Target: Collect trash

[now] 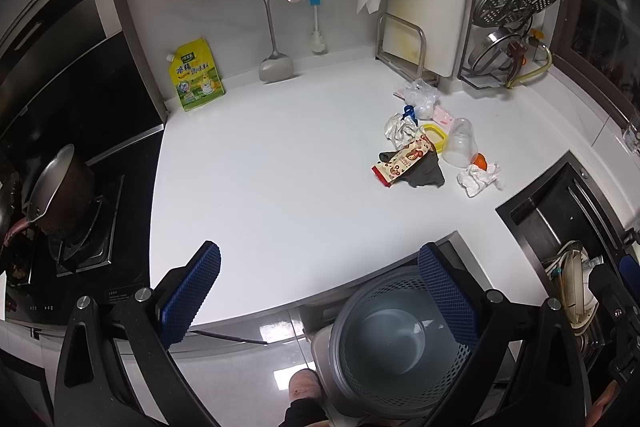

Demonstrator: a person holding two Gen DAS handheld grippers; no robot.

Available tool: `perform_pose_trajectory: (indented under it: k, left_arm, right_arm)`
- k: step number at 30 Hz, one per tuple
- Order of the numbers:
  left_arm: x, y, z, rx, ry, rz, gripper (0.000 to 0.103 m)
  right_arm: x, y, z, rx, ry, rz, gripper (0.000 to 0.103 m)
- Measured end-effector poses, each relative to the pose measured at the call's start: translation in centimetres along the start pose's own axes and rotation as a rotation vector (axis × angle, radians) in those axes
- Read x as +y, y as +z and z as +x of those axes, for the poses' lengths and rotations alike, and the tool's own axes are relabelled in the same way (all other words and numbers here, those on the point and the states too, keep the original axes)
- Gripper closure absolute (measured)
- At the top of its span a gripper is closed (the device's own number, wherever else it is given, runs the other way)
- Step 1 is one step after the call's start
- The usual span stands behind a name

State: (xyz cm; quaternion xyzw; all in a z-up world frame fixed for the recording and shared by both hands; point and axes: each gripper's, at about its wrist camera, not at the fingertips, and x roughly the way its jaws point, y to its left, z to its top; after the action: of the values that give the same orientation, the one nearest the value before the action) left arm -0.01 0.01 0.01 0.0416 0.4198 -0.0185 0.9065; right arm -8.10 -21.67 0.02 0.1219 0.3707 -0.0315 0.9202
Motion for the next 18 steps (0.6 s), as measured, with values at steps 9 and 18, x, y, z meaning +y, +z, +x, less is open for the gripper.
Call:
perform_pose_trajectory:
  k: [9, 18]
  left_arm:
    - [-0.02, -0.01, -0.02, -0.003, 0.001, 0.001, 0.006]
    - [0.0, -0.01, 0.0, -0.001, 0.003, 0.001, 0.006]
  right_arm:
    - [-0.03, 0.0, -0.08, -0.003, 0.001, 0.001, 0.008]
    - [-0.06, -0.19, 0.07, -0.002, 0.003, 0.002, 0.008]
